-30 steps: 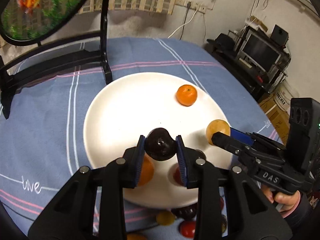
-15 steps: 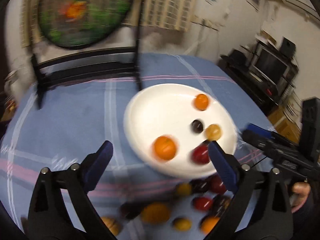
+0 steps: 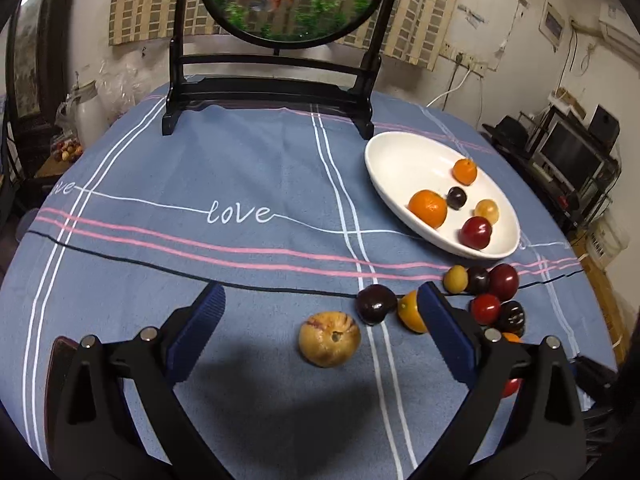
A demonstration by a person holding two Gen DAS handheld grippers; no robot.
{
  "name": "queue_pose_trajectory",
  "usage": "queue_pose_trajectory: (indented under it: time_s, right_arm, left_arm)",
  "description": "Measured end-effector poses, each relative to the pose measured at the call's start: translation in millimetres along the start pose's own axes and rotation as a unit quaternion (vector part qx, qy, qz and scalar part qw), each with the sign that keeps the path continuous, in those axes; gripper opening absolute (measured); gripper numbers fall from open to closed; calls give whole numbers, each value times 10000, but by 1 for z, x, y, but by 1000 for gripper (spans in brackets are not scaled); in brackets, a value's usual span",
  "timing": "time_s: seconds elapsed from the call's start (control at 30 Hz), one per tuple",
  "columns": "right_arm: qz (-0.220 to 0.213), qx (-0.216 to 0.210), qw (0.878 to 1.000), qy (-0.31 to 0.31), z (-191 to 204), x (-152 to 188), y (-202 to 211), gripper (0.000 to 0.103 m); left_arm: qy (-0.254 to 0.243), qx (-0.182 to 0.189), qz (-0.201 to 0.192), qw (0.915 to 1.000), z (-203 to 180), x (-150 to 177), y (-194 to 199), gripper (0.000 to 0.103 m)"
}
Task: Organize fruits
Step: 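Grasp the pale pear-like fruit with the left tool while the right tool grasps a red plum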
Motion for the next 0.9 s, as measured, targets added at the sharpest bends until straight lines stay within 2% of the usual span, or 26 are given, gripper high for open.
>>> queue_pose_trajectory:
  time_s: [0.07,0.23,0.27,0.4,0.5,0.63,0.73,0.8,0.9]
  right_arm:
    - [146,7,9999,-57,-1,2,-7,51]
    - [449,80,9988,-195,-3,8,-20,44]
    - [532,92,9983,-226,-4,10,-23,39]
    - [546,-22,9979,-355,-9,11,-22,30]
    - [510,-255,9971,-513,-13,11,-19,28]
    - [234,-717,9954,-592,-11,9,-8,28]
    - [-36,-968,9943,-444,-1,5,4,28]
    - [-224,-1073,9933,-361,4,2,11,28]
    - [-284,-1204,9915,-402,4,-1,15,28]
  left_arm:
    - [-4,-60,-71,10000,3,0,4,98]
    - [137,-101,-82,9998,14,1,8,98]
    - [178,-101,-103,9997,16,0,9,98]
    - [191,-154,-130,9996,19,1,10,98]
    - [-71,-213,-111,9997,12,5,7,98]
    - [-625,-183,-24,9979,-6,14,0,96]
    - [-952,-139,92,9953,-18,24,-9,86]
    - [-1037,-88,198,9944,-22,28,-16,75]
    - [-1084,-106,332,9935,-22,32,-25,65]
Point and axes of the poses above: each gripper's, at about its wrist camera, not at the fingertips, and y roughly against the way its jaws point, z to its left, x to its underside, the point moved 4 cm from there along -y, roughly the way its jaws point, and after that the axes turned 4 degrees about -x, right-handed, at the moved point
